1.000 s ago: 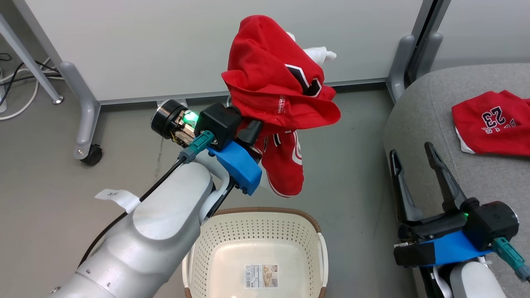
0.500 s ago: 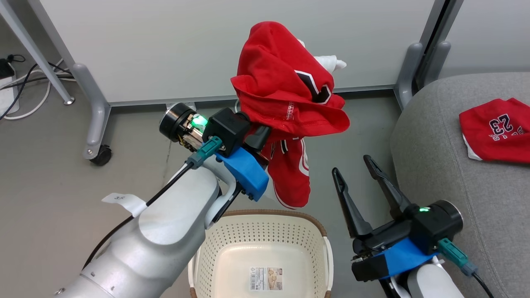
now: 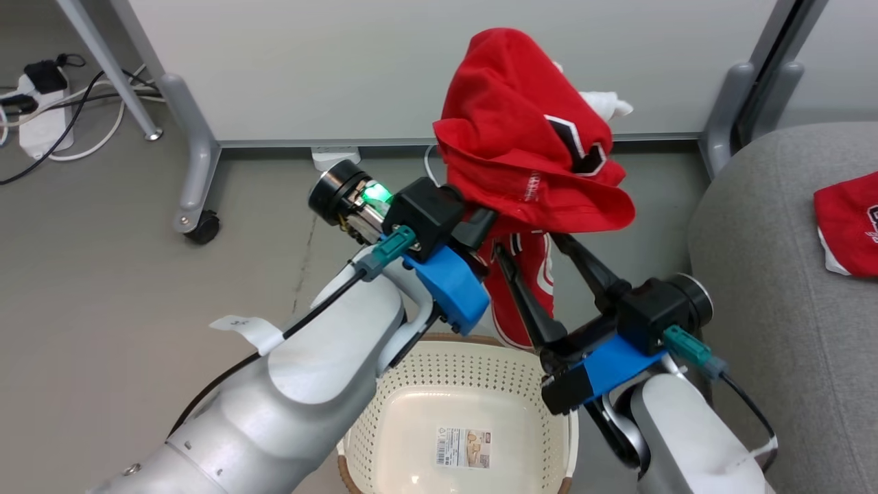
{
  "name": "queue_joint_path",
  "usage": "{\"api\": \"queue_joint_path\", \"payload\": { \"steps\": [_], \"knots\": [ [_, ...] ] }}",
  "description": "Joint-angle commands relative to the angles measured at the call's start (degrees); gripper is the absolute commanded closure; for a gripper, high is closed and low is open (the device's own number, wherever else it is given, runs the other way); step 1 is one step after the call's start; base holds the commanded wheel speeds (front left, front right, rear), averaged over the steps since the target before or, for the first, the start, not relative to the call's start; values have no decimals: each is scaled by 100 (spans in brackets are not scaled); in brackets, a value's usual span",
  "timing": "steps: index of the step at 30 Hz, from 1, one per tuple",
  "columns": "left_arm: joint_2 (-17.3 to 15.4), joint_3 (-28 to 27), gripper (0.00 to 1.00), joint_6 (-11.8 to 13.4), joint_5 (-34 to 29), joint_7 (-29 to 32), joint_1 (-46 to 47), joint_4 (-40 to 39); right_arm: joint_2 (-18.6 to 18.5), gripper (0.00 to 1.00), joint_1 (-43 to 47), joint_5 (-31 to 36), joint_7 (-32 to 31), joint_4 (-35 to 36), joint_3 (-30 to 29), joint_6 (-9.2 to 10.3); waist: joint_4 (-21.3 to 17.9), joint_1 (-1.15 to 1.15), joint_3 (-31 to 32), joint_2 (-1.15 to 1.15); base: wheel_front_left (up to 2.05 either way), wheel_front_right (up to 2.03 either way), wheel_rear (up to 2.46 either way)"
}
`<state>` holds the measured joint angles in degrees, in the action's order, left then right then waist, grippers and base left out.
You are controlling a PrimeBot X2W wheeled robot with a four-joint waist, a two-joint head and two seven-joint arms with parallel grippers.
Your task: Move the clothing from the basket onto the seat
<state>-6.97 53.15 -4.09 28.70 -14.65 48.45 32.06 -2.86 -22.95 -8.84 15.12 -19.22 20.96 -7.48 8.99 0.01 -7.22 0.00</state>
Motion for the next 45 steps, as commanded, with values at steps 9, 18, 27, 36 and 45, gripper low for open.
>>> {"api": "queue_joint_path", "payload": {
  "steps": [9, 18, 27, 36, 45],
  "knots": [
    [230, 131, 100, -44, -72, -38, 280, -49, -3, 0, -737, 77, 4, -780, -220, -3, 241, -1, -213, 0, 0, 0, 0],
    [273, 143, 100, -65, -72, -58, 249, -25, -3, 100, -894, -28, 5, -986, -202, -3, 273, -1, -238, 0, 0, 0, 0],
    [275, 95, 100, -72, -101, -62, 245, 44, -3, 100, -860, -86, 5, -954, -169, -3, 253, -1, -268, 0, 0, 0, 0],
    [283, 59, 100, -79, -119, -61, 250, 83, -3, 100, -851, -106, 5, -912, -179, -3, 244, -1, -282, 0, 0, 0, 0],
    [275, 1, 68, -80, -135, -62, 204, 113, -3, 100, -854, -135, 5, -897, -142, -3, 216, -1, -278, 0, 0, 0, 0]
  ]
}}
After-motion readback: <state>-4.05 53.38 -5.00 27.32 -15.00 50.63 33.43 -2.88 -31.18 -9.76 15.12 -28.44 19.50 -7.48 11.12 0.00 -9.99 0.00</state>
